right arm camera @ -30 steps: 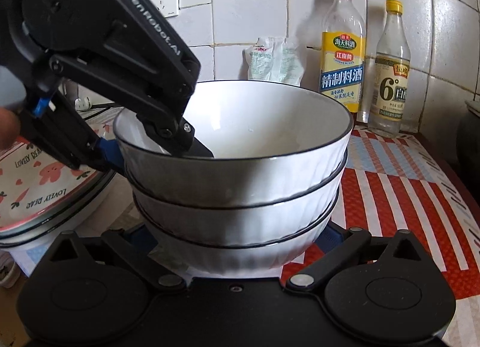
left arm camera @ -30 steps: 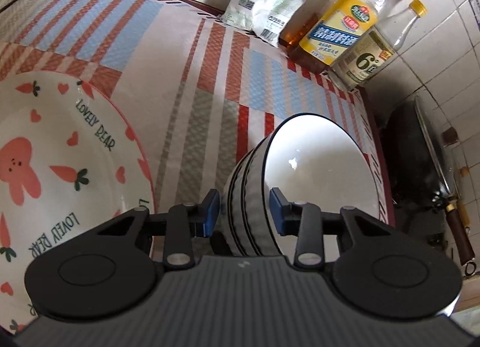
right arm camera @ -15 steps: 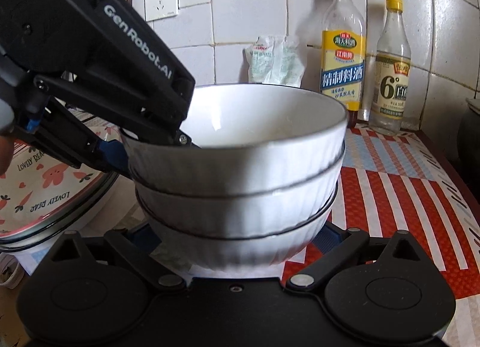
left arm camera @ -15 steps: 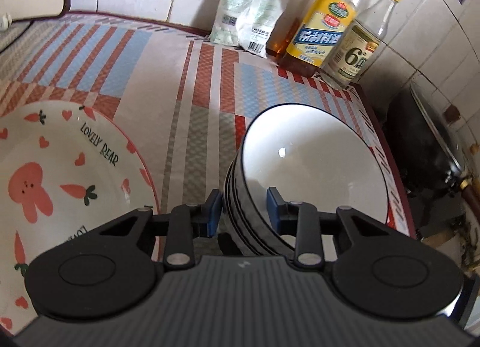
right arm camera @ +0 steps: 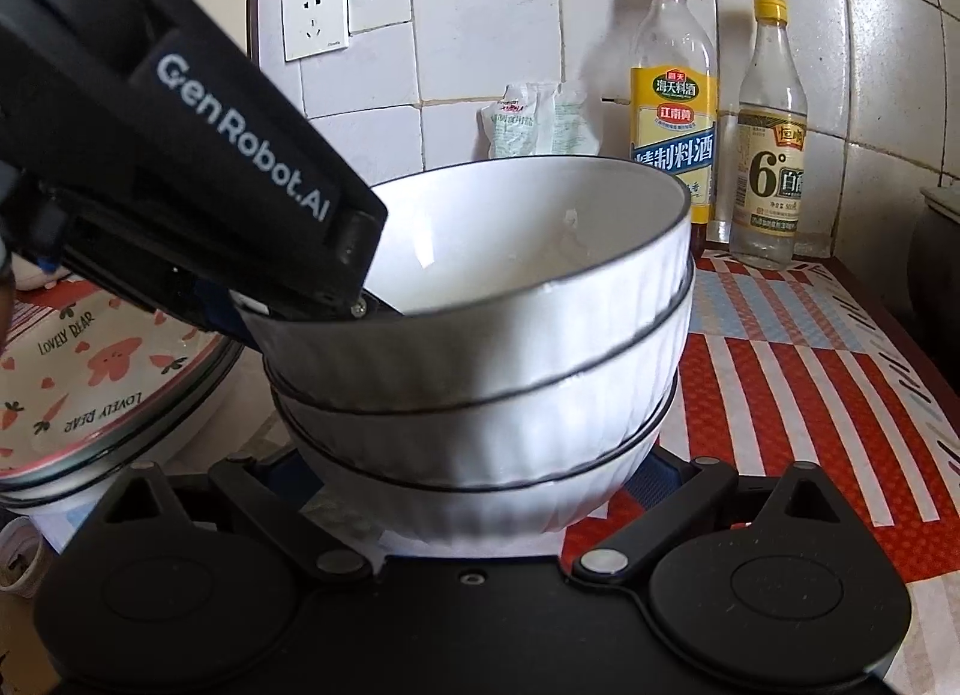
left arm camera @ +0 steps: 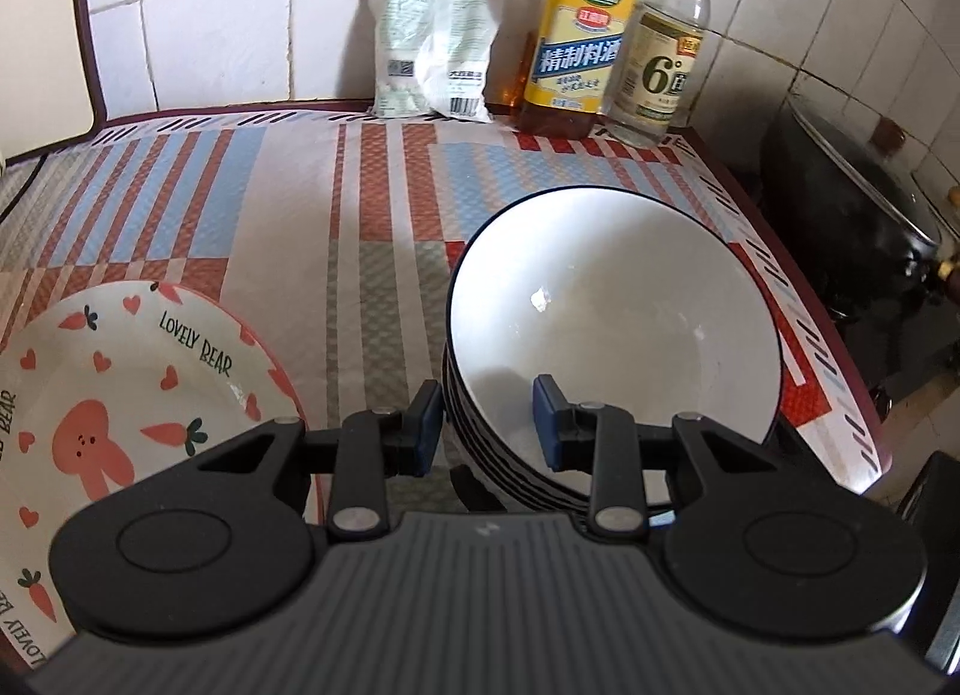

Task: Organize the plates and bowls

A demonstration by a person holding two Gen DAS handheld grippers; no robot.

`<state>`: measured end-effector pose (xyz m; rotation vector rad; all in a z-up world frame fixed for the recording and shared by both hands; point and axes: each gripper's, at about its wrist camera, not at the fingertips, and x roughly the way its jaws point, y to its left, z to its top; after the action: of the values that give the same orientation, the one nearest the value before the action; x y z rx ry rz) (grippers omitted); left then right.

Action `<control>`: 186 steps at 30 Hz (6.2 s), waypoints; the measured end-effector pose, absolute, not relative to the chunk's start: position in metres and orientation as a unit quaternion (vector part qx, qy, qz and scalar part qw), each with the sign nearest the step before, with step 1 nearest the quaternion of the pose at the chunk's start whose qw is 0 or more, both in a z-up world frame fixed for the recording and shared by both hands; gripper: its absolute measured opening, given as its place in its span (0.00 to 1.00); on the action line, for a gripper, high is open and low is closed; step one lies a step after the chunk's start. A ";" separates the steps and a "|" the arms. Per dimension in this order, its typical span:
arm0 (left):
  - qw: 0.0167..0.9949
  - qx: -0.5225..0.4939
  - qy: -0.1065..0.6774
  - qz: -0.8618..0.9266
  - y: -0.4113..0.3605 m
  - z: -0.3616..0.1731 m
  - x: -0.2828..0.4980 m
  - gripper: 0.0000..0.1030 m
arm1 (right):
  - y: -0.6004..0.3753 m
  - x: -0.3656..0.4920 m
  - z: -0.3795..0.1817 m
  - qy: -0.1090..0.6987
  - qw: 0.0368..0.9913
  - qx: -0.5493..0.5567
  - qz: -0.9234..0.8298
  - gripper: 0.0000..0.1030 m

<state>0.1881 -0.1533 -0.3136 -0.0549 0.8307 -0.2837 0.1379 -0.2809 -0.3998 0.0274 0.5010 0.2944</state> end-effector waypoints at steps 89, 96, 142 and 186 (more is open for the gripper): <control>0.865 -0.085 0.481 -0.114 0.071 -0.282 0.163 0.35 | -0.115 0.096 -0.329 0.351 0.924 -0.030 0.150 0.97; 0.892 -0.087 0.435 -0.091 0.066 -0.249 0.125 0.37 | -0.142 0.079 -0.303 0.340 0.927 -0.012 0.158 0.97; 0.943 -0.038 0.324 -0.068 0.025 -0.115 -0.058 0.98 | -0.227 -0.054 -0.104 0.360 0.932 0.016 0.040 1.00; 0.933 0.040 0.355 -0.044 0.004 -0.111 -0.053 0.98 | -0.232 -0.054 -0.103 0.360 0.932 0.026 -0.014 1.00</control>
<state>-0.0532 0.0042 -0.1114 0.0825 0.7270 -0.0896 -0.0543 -0.2320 -0.1032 0.0530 0.7372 -0.0290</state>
